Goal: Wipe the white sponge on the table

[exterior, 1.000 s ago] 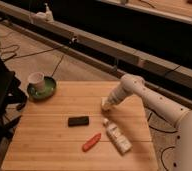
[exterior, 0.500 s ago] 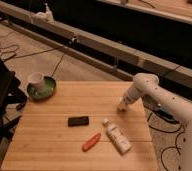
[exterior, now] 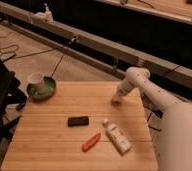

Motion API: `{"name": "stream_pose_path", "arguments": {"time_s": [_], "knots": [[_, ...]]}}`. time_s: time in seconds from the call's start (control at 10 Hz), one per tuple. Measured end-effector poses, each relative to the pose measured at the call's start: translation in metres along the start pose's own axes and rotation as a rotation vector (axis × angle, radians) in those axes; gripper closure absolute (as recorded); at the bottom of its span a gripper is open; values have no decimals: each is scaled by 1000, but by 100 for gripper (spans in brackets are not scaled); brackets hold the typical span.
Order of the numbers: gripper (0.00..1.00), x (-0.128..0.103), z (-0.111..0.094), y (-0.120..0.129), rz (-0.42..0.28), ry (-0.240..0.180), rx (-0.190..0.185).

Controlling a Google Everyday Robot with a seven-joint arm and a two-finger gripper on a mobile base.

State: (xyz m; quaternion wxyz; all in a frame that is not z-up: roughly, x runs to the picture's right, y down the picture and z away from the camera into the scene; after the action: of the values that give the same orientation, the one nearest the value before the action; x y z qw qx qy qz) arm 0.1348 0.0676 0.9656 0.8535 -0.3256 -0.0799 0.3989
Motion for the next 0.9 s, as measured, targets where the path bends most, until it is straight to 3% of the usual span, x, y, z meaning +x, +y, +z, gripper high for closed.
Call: {"name": "stream_pose_path", "arguments": {"time_s": [0.3,0.5,0.7,0.8,0.9], "knots": [[100,-28,17,42,-95,-29,-74],[100,-14,15,77,-161,11,-106],[100,24,-2,85,-143,72,-97],[100,40,-11,80,-120,95,-78],[100,62,-27,64,-75,131,-34]]}}
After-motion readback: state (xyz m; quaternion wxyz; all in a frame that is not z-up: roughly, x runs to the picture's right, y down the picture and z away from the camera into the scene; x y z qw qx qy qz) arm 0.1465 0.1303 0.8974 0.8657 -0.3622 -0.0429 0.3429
